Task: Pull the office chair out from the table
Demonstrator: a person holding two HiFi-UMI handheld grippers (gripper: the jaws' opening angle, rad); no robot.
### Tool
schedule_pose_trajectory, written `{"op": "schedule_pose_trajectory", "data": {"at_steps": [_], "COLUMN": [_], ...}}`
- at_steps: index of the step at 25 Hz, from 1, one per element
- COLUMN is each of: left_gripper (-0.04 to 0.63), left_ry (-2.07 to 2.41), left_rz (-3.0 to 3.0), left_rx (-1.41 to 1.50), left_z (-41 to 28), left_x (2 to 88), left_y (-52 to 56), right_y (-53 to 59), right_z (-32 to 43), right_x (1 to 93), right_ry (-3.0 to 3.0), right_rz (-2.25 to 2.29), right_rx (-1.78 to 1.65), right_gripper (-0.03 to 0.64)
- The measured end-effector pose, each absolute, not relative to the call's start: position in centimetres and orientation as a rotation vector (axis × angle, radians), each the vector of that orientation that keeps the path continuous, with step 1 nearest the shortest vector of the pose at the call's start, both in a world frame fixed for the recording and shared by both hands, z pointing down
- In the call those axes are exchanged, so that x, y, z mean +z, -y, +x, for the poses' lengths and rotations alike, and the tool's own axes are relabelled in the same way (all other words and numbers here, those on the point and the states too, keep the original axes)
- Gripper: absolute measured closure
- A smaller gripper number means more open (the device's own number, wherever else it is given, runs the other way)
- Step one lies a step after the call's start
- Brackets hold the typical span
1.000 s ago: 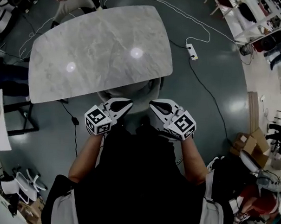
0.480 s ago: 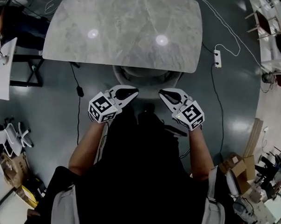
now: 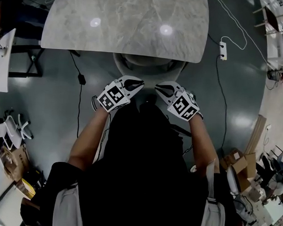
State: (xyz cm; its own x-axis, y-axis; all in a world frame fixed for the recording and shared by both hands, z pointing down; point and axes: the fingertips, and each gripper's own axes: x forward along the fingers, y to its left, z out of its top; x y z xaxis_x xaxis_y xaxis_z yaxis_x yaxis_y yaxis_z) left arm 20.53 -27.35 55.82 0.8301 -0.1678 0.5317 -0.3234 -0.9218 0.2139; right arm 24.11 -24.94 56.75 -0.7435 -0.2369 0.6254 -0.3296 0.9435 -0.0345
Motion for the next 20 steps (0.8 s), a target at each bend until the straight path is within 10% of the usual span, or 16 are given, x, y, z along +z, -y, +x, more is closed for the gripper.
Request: {"op": "schedule_pose_trajectory", "data": {"at_steps": [20], "left_gripper": [0.462], "left_ry": [0.161], "left_rz": [2.723], "left_rx": [1.115], "left_z": [22.7], "left_x": [63.0], "left_y": [25.6], "right_y": [24.0], "right_z": [22.8], "right_x": [63.2], "right_ry": [2.294], "right_rz": [0.213], "right_rx": [0.110], "right_gripper": [0.506]}}
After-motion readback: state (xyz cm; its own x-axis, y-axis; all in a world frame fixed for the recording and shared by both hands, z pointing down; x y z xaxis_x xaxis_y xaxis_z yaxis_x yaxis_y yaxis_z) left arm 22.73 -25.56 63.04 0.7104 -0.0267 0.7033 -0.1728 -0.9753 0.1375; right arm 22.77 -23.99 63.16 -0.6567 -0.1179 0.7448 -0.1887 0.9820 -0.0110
